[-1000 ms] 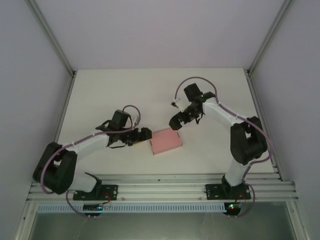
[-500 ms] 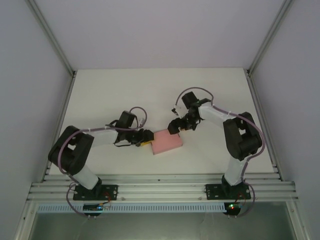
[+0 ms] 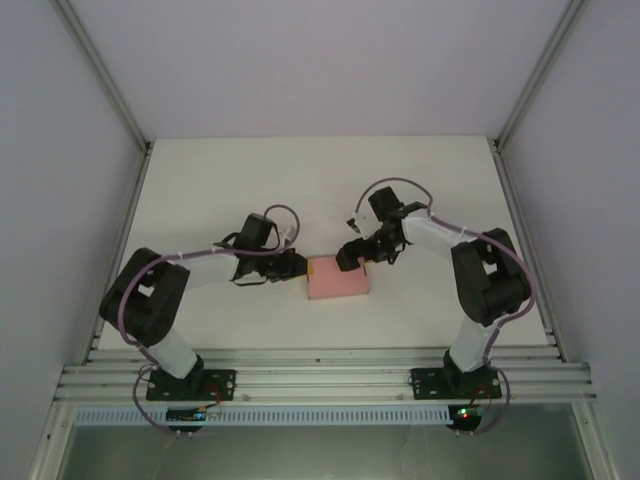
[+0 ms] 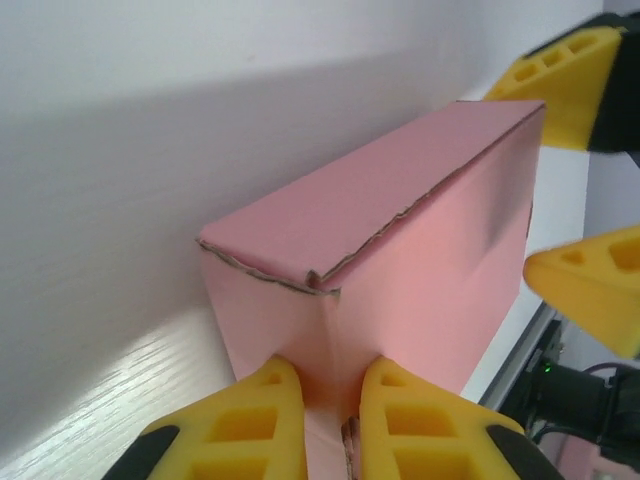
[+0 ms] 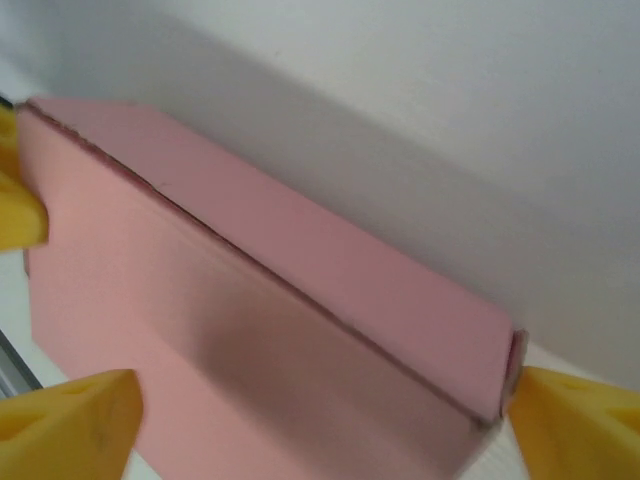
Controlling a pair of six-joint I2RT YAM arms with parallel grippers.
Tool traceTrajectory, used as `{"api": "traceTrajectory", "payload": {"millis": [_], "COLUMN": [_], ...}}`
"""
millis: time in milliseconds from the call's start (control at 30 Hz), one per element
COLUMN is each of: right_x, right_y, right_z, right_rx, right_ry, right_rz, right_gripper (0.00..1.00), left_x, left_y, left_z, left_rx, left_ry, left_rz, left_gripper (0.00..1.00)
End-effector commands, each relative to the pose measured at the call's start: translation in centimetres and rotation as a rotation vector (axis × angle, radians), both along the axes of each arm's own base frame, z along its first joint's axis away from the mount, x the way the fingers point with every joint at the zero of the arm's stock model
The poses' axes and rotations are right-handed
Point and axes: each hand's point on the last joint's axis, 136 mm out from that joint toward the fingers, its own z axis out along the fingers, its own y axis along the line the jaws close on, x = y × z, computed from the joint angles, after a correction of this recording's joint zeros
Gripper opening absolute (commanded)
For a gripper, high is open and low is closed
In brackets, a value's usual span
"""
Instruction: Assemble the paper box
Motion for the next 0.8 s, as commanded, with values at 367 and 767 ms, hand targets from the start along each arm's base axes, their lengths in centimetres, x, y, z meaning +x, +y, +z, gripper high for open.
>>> {"api": "traceTrajectory", "payload": {"millis": [367,767], "right_x": [-3.0,-6.2], "right_y": [-0.6,2.6], "right_z": [7.4,3.3], "right_rx": [0.241,0.200], "right_ry": [-0.313,-0.067], "right_rz": [0.354,0.523], "right_gripper": [1.00,1.00], "left_x": [-1.1,-1.9], "left_y": [-2.0,-1.6], "left_z": [4.7,6.1], "left_rx": [0.044,0.009], "left_ry": [-0.478,-0.571], "left_rz": [-0.218,-0.208], "left_gripper": [0.02,0.01]}}
